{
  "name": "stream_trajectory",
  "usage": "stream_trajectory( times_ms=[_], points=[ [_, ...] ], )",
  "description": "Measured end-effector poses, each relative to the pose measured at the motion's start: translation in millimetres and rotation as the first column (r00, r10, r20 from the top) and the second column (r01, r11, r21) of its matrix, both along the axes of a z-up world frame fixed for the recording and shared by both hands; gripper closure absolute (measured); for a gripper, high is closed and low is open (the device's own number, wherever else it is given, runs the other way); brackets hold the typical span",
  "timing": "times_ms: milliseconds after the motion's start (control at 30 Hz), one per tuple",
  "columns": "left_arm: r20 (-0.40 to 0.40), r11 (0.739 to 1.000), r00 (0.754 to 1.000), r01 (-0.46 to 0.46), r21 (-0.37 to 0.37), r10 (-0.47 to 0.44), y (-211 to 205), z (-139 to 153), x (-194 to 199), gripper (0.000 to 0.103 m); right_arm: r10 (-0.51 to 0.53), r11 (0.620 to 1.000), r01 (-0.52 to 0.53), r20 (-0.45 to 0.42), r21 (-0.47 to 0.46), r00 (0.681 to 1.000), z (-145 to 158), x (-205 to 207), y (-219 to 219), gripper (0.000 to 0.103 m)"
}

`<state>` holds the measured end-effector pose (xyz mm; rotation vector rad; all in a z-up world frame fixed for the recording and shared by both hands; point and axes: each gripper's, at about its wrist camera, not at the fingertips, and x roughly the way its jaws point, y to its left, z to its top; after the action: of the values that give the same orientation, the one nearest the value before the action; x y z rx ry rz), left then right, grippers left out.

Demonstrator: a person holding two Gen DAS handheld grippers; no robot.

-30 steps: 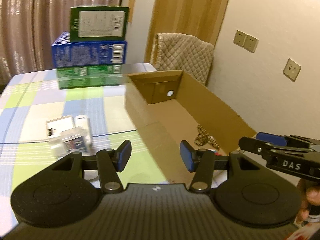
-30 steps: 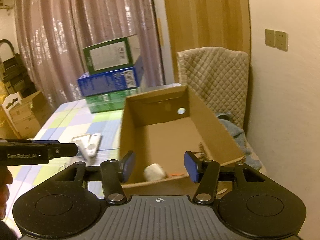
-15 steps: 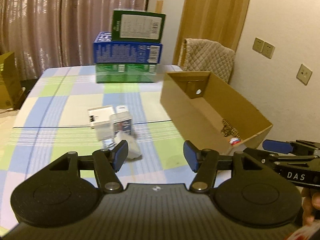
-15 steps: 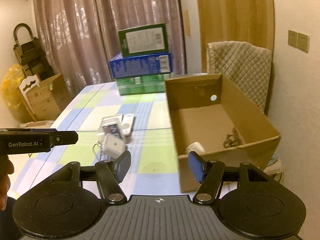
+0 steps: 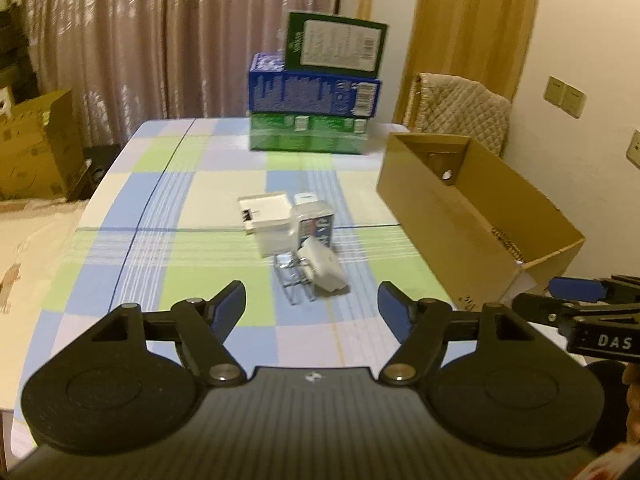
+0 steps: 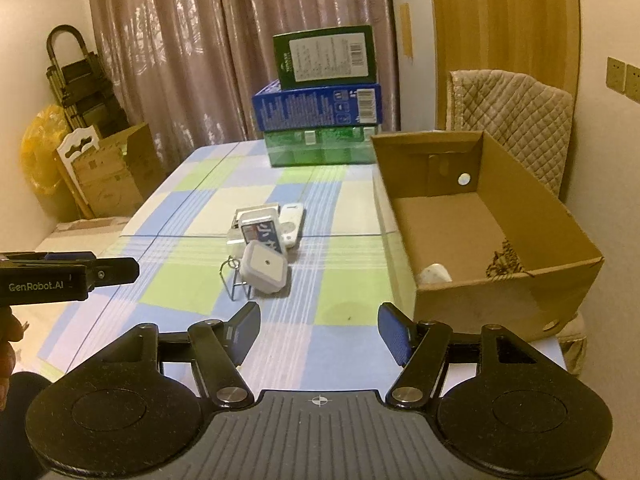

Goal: Organize rigid objects
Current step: 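Move both grippers back over the remaining table objects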

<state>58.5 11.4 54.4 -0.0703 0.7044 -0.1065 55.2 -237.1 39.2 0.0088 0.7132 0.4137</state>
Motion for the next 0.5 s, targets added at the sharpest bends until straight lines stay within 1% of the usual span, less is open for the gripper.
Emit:
stream_trajectory(
  times_ms=[133,200,400,500],
  points=[
    [-0.013,1.000,1.000,-0.026,0.006,0.026,11,-6,3,0.033,0.010,1.000,-0.010,-0.004,0.002,1.000,-3,3,5,0.040],
    [-0.013,1.000,0.999,-0.030,0.008,0.031,14,-7,6,0.031,0.019,1.000,-0.019,-0.007,0.006,1.000,-4,4,8,0.040],
    [-0.016,0.999,0.999,-0.036,0.030,0.037,19,-12,15,0.031,0.042,0.999,-0.042,-0.014,0.007,0.999,-9,13,20,0.040],
    [-0.024,0.998,0.999,-0.023,0.054,0.025,19,-17,22,0.030,0.061,0.998,-0.061,-0.017,-0.002,0.998,-12,18,25,0.040]
  ],
)
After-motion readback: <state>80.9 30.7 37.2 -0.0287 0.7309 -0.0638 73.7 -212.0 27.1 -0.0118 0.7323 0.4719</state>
